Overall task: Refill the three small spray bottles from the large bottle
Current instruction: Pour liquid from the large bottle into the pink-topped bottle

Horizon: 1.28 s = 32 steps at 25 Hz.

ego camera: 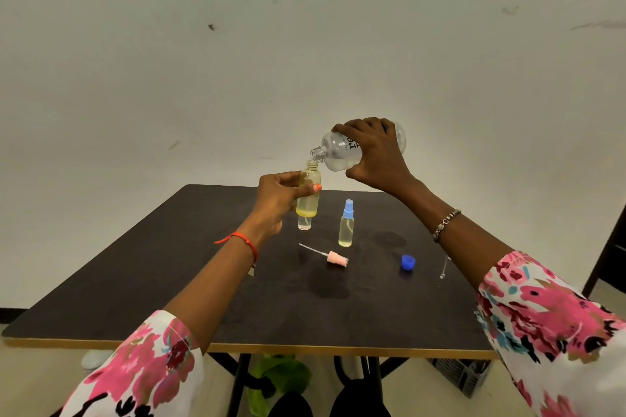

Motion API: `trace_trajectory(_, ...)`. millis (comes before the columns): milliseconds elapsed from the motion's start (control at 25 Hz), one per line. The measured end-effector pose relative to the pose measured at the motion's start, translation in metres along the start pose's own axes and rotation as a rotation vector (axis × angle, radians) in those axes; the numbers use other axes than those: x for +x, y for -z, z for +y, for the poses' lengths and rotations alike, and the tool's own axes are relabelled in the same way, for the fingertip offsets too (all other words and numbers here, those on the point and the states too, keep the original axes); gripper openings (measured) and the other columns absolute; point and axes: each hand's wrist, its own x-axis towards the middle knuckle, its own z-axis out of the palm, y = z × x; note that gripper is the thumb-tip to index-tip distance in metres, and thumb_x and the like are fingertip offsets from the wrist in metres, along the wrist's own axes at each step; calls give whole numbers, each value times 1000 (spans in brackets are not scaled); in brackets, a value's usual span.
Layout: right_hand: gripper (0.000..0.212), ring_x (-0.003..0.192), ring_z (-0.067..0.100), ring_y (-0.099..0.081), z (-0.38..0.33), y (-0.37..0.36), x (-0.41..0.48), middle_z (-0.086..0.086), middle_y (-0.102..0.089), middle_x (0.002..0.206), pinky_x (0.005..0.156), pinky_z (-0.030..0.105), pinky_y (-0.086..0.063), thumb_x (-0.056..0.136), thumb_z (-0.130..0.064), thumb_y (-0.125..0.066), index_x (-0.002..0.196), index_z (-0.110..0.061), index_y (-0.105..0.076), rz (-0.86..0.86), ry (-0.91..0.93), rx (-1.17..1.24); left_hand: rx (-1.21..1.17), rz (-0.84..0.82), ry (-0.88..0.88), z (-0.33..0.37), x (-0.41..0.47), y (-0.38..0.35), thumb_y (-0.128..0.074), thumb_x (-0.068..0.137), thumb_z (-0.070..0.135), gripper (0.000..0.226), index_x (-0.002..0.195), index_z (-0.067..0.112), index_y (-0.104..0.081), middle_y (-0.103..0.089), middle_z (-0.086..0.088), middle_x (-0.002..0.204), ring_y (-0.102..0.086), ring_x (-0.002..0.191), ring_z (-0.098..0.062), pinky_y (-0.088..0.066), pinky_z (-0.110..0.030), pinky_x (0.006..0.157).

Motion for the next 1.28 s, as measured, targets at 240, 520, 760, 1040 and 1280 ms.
trace_trajectory(240, 61, 101, 32, -55, 0, 1, 0, 5, -65, 108, 92, 44, -31, 54, -20, -61, 115, -17, -59, 3, 3, 4, -27, -11, -3, 1, -3, -1, -72, 73, 5, 47, 118, 4, -59, -64, -8, 110, -61, 96, -20, -53, -29, 73)
trace_trajectory(520, 60, 99, 31, -56, 0, 0, -1, 4, -65, 107, 91, 43, -32, 54, -20, -61, 114, -17, -60, 12, 8, -4, -40, -10, 4, 1, -3, -1, -72, 73, 5, 48, 118, 3, -59, -64, -11, 115, -61, 97, -20, -53, -28, 74)
trace_trajectory(760, 61, 100, 32, -55, 0, 0, -1, 4, -65, 107, 92, 43, -31, 53, -18, -62, 114, -17, -59, 9, 7, 4, -48, -14, -4, 2, -4, -2, -72, 73, 3, 47, 118, 1, -59, -64, -11, 113, -61, 94, -19, -54, -27, 69)
trace_trajectory(1040, 61, 99, 31, -55, 1, 0, -1, 4, -65, 107, 92, 43, -31, 54, -19, -61, 114, -18, -59, 8, 9, -2, -56, -18, -7, 2, -5, -1, -71, 73, 2, 46, 118, 1, -59, -64, -7, 106, -61, 94, -19, -54, -28, 70)
trace_trajectory(1280, 60, 98, 30, -56, 0, 0, 1, 3, -65, 106, 91, 43, -32, 53, -19, -62, 114, -18, -59, 7, 16, -15, -47, -20, -12, 4, -6, -1, -71, 74, 2, 45, 117, 1, -59, -63, -6, 104, -61, 89, -16, -53, -26, 68)
